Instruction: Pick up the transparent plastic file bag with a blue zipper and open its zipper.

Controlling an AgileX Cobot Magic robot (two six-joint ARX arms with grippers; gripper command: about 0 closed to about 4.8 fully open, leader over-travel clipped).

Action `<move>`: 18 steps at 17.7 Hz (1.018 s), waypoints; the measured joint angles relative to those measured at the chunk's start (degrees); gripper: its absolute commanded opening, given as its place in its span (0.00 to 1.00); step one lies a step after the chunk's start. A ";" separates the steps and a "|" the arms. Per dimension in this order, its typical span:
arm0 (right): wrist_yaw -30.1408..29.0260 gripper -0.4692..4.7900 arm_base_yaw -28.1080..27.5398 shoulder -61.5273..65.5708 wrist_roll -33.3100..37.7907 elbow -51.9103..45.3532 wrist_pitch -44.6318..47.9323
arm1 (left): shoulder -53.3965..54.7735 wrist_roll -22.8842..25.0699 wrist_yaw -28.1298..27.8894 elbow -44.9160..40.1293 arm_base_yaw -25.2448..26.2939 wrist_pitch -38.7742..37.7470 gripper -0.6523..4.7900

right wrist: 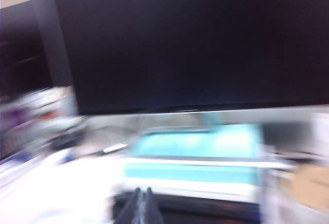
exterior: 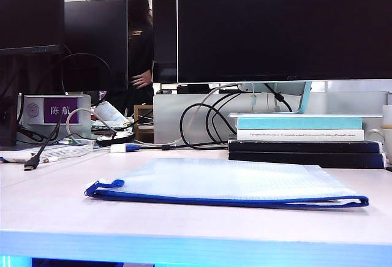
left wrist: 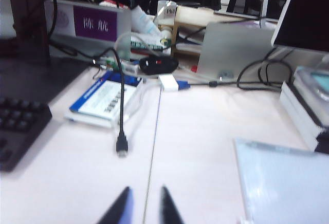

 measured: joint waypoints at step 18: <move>22.05 0.08 2.82 -10.62 1.68 -13.53 -20.65 | -15.17 3.02 -0.42 -11.56 0.00 -3.61 0.15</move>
